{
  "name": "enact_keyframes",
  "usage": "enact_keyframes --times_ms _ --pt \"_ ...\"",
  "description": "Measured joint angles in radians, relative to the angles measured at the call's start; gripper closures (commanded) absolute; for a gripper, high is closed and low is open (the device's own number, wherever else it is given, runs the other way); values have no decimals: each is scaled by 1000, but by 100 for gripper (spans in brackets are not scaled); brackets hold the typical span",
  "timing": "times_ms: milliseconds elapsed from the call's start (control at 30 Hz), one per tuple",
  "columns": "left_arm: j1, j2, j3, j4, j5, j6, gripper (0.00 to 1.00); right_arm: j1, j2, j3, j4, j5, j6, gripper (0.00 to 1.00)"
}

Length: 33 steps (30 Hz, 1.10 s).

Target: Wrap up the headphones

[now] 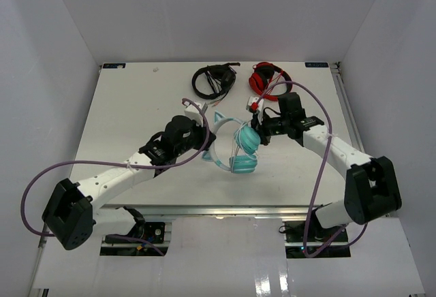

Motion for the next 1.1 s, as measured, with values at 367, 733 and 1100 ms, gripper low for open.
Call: enact_keyframes --times_ms 367,733,1100 --pt "122 256 -98 -31 -11 -167 100 -6 470 103 75 -155 135 89" --pt "240 433 21 -29 -2 -236 100 -9 662 242 102 -170 253 59" --pt "251 475 79 -67 44 -253 80 -47 614 224 126 -132 299 32"
